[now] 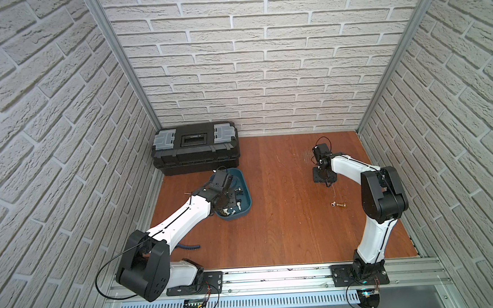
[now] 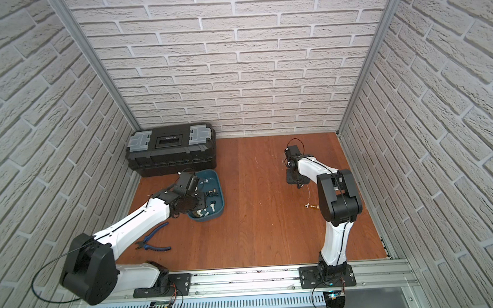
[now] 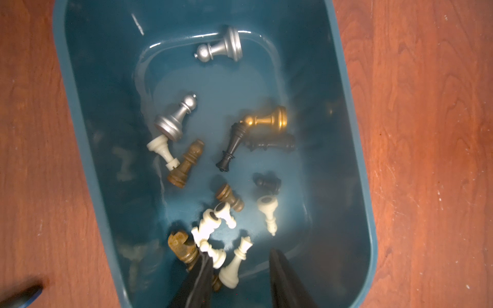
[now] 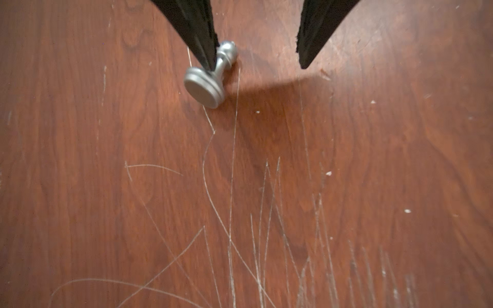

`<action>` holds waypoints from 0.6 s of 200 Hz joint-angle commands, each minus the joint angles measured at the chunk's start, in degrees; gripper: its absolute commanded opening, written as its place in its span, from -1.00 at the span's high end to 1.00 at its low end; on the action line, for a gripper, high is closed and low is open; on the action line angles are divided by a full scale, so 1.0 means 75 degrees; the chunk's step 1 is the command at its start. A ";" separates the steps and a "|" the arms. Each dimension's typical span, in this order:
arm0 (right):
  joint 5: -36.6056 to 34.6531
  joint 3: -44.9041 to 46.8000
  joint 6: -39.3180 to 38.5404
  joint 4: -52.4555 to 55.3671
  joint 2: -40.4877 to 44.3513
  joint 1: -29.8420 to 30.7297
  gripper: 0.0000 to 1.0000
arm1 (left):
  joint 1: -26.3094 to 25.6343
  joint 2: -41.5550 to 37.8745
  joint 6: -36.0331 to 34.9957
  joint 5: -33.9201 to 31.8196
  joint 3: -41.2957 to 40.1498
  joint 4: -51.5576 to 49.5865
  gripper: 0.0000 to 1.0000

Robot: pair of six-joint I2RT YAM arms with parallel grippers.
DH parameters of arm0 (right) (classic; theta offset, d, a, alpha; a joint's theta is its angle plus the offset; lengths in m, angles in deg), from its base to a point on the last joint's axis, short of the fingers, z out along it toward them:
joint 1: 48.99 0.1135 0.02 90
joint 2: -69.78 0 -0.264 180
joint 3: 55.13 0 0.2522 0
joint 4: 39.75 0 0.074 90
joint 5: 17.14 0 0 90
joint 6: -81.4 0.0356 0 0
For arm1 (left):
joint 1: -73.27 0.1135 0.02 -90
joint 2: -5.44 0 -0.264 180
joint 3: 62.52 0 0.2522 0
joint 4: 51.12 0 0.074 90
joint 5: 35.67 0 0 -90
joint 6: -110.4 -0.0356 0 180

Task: Put the chess pieces into the storage box
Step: Pick up the chess piece at the center of the board.

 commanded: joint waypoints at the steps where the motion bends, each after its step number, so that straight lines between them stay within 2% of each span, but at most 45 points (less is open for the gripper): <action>1: -0.0207 -0.0136 0.0170 0.0062 -0.0009 -0.0102 -0.06 | -0.0051 -0.0302 0.0027 -0.0107 -0.0067 -0.0086 0.19; 84: -0.0148 0.0309 0.0522 -0.0089 0.0787 -0.0336 -0.06 | -0.0064 -0.0364 0.0087 -0.0143 -0.0111 -0.0099 0.19; 120: 0.0096 0.0148 0.0440 0.0040 0.0554 -0.0680 -0.07 | -0.0079 -0.0303 0.0109 -0.0120 -0.0142 -0.0041 0.18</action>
